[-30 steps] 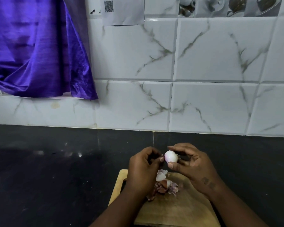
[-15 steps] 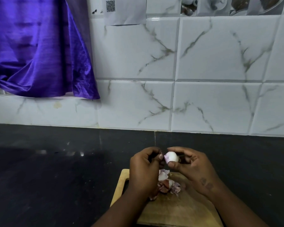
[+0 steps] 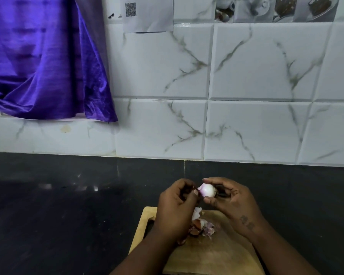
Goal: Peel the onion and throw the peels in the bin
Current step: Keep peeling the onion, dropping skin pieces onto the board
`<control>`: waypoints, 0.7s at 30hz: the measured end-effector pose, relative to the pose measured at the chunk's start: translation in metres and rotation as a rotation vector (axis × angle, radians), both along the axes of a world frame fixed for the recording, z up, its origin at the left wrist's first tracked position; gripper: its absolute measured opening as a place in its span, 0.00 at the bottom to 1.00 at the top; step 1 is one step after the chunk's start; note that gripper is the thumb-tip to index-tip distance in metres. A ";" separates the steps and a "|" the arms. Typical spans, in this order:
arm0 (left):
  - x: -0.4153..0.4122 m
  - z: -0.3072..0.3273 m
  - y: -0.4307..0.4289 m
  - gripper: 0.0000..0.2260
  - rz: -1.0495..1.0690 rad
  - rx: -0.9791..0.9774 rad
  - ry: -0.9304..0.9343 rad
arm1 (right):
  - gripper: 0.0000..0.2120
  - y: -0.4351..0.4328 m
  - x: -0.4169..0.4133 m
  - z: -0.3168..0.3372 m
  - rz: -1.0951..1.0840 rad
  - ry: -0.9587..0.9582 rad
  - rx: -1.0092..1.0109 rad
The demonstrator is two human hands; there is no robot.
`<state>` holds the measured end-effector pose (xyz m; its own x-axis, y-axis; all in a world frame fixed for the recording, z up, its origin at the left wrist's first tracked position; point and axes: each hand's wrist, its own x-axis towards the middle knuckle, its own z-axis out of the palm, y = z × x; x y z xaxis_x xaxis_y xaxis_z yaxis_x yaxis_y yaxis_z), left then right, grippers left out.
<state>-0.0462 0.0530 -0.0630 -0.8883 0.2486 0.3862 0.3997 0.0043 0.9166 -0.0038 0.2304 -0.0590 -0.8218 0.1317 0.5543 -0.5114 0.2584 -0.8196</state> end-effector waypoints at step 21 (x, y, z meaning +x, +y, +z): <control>-0.004 0.002 -0.007 0.07 0.108 -0.207 0.097 | 0.22 -0.004 0.003 -0.001 0.001 0.055 0.129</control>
<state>-0.0506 0.0459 -0.0607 -0.8754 0.2372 0.4213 0.4725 0.2355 0.8493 -0.0009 0.2266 -0.0603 -0.7896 0.0558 0.6111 -0.5552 0.3593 -0.7501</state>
